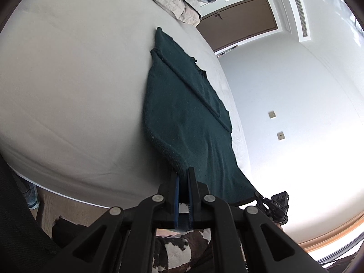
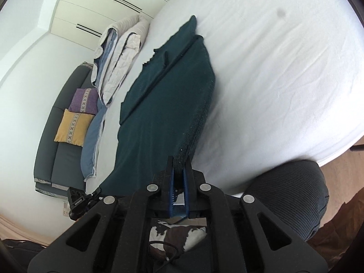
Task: Fold small clothes
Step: 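Lift the held hem with both tools and fold it toward the collar, then open the left tool while the right tool lays the hem onto the collar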
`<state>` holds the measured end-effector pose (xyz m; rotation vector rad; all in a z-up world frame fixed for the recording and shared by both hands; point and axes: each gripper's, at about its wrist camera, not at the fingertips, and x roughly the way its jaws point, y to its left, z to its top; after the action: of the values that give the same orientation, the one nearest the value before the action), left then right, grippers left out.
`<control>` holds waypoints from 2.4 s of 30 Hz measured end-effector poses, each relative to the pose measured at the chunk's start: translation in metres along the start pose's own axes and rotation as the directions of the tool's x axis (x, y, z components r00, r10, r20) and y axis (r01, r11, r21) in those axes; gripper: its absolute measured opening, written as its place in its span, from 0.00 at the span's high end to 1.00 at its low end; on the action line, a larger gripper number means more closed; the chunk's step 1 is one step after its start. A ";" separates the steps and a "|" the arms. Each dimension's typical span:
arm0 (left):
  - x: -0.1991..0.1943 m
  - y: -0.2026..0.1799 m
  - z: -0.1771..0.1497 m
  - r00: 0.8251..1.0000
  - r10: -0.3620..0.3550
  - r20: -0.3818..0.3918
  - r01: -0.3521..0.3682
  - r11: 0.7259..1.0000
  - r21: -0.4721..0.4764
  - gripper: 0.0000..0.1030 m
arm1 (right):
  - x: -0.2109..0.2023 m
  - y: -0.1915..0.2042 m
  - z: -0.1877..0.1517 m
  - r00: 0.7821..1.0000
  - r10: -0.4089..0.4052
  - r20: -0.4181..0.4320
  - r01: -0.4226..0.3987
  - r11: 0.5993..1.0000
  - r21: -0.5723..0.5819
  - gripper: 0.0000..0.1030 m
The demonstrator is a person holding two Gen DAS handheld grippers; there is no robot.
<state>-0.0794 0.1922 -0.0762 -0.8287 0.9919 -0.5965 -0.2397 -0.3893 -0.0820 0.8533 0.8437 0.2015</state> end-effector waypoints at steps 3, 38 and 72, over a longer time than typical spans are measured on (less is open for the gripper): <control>-0.007 -0.009 0.013 0.998 -0.039 0.042 0.038 0.999 0.002 0.94 | -0.001 0.019 0.014 0.998 0.035 0.044 -0.035 0.999 -0.018 0.95; 0.039 -0.049 0.181 0.970 0.048 0.238 -0.089 0.982 0.164 0.78 | 0.116 0.135 0.232 0.953 -0.038 0.299 0.106 0.971 -0.216 0.95; 0.153 -0.024 0.186 0.880 0.445 0.166 -0.475 0.813 0.336 0.79 | 0.101 0.126 0.204 0.957 -0.045 0.288 0.117 0.964 -0.239 0.95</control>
<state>0.1524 0.1229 -0.0747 -0.2531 0.9262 -0.3072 -0.0032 -0.3773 0.0265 0.5876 0.5705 0.1089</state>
